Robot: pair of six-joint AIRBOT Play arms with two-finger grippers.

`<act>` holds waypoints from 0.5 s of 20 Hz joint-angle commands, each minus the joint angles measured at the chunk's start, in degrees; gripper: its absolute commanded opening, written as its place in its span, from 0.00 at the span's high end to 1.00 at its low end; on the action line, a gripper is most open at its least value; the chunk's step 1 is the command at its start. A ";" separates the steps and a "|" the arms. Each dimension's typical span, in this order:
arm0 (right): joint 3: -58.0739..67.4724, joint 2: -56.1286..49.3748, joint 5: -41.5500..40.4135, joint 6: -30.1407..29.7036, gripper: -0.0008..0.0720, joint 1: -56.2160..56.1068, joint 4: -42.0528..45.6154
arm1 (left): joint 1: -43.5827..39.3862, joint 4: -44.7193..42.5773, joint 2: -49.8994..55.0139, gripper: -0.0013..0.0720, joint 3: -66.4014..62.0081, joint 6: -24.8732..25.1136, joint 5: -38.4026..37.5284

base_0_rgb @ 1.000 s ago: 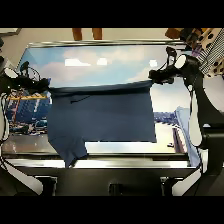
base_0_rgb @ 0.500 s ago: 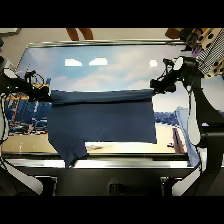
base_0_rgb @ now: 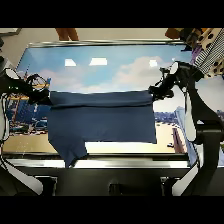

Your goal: Fold the clothes and pants, and hang the long-sleeved shirts on hangers.

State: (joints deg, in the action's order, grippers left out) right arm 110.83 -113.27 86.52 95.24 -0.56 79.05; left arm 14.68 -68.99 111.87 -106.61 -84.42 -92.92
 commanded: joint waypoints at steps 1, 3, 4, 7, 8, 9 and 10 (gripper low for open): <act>-0.02 -0.79 0.50 0.11 0.95 -0.07 -0.15 | -0.07 -1.16 0.20 0.97 0.02 0.02 -0.66; -0.02 -1.64 0.59 0.13 0.95 -0.07 -0.20 | -0.22 -1.14 0.85 0.97 0.09 -0.02 -0.76; -0.02 -2.12 0.85 0.13 0.95 -0.07 -0.55 | -0.39 -1.14 1.07 0.97 0.46 0.02 -0.74; -0.02 -3.32 2.60 0.11 0.95 -0.07 -0.68 | -0.85 -1.14 1.95 0.97 1.53 0.02 -0.70; -0.02 -3.45 2.89 0.11 0.95 -0.07 -0.63 | -0.98 -1.14 2.14 0.97 1.73 0.04 -0.66; -0.02 -3.50 3.02 0.11 0.95 -0.07 -0.63 | -1.09 -1.14 2.38 0.96 1.73 0.02 -0.61; -0.02 -3.52 3.15 0.11 0.91 -0.07 -0.63 | -1.27 -1.14 2.54 0.96 1.75 0.04 -0.44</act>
State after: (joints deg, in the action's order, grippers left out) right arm 110.83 -116.33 88.71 95.42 -0.56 78.46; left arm 13.82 -70.11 113.82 -105.21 -84.42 -93.56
